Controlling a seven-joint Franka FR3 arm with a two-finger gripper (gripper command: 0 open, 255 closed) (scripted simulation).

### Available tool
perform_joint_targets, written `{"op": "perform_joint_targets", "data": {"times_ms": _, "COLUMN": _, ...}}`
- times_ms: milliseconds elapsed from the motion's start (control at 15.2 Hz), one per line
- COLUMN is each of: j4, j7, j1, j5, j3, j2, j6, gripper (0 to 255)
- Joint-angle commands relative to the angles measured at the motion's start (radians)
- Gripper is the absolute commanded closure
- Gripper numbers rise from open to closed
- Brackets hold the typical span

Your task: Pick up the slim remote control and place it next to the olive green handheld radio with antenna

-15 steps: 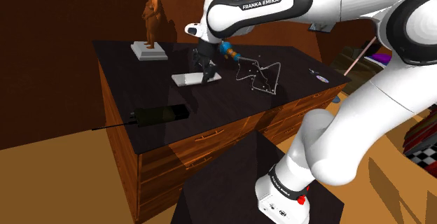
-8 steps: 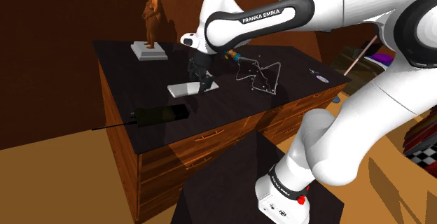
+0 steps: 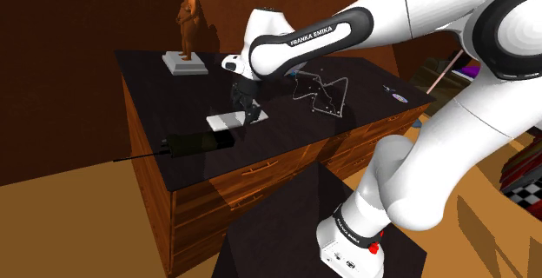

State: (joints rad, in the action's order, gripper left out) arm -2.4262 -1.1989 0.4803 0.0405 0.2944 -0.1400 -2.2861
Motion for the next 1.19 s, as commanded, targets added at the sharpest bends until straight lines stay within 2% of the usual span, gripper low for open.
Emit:
{"op": "perform_joint_targets", "data": {"times_ms": 0, "j4": -0.012, "j7": -0.005, "j1": 0.001, "j5": -0.006, "j3": 0.002, "j2": 0.02, "j6": -0.032, "gripper": 255}}
{"op": "perform_joint_targets", "data": {"times_ms": 594, "j4": -0.018, "j7": -0.008, "j1": 0.001, "j5": -0.01, "j3": 0.003, "j2": 0.031, "j6": -0.049, "gripper": 255}}
{"op": "perform_joint_targets", "data": {"times_ms": 660, "j4": -0.019, "j7": -0.008, "j1": 0.001, "j5": -0.01, "j3": 0.003, "j2": 0.03, "j6": -0.048, "gripper": 0}}
{"op": "perform_joint_targets", "data": {"times_ms": 990, "j4": -0.018, "j7": -0.008, "j1": 0.001, "j5": -0.01, "j3": 0.003, "j2": 0.031, "j6": -0.049, "gripper": 0}}
{"op": "perform_joint_targets", "data": {"times_ms": 1122, "j4": 0.011, "j7": 0.003, "j1": -0.001, "j5": 0.004, "j3": -0.001, "j2": -0.014, "j6": 0.023, "gripper": 0}}
